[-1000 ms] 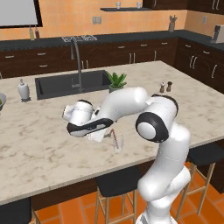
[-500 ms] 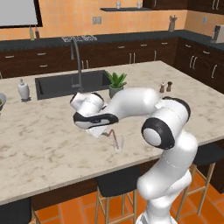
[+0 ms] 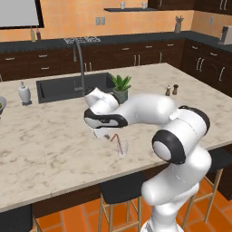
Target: Take a straw from the drawer in front and place it inside the glass cup on the dining counter.
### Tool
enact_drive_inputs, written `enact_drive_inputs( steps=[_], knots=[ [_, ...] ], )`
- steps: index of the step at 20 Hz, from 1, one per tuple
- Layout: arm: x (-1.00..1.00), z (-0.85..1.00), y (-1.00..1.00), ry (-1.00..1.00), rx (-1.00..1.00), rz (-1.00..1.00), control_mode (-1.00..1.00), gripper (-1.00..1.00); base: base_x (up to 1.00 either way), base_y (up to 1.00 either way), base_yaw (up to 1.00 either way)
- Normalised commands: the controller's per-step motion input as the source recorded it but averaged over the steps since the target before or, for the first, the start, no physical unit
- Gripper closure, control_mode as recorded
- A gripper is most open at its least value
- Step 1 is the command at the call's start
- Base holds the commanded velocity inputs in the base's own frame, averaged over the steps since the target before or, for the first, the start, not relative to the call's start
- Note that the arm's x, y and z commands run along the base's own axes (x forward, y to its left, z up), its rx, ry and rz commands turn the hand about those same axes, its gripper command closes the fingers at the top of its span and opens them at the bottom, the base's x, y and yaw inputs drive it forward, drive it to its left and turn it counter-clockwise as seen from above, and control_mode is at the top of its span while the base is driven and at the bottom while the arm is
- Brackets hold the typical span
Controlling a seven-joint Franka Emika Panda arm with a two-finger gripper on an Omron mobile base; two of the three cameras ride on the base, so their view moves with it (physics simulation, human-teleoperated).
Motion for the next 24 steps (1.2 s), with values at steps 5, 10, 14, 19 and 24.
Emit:
enact_drive_inputs(
  steps=[5, 10, 14, 19, 24],
  knots=[
    [0.08, 0.0, 0.0, -0.13, 0.23, 0.07, -1.0, -1.0, 0.0, 0.0, 0.0],
    [-0.28, 0.26, 0.0, -0.22, 0.17, 0.03, -1.0, -1.0, 0.0, 0.0, 0.0],
    [-0.24, 0.68, -0.03, -0.28, 0.16, 0.0, -1.0, -1.0, 0.0, 0.0, 0.0],
    [-0.47, 0.53, -0.16, -0.31, 0.12, 0.0, -1.0, -1.0, 0.0, 0.0, 0.0],
    [-0.92, 0.25, -0.38, -0.38, 0.17, 0.06, -1.0, -1.0, 0.0, 0.0, 0.0]
  ],
)
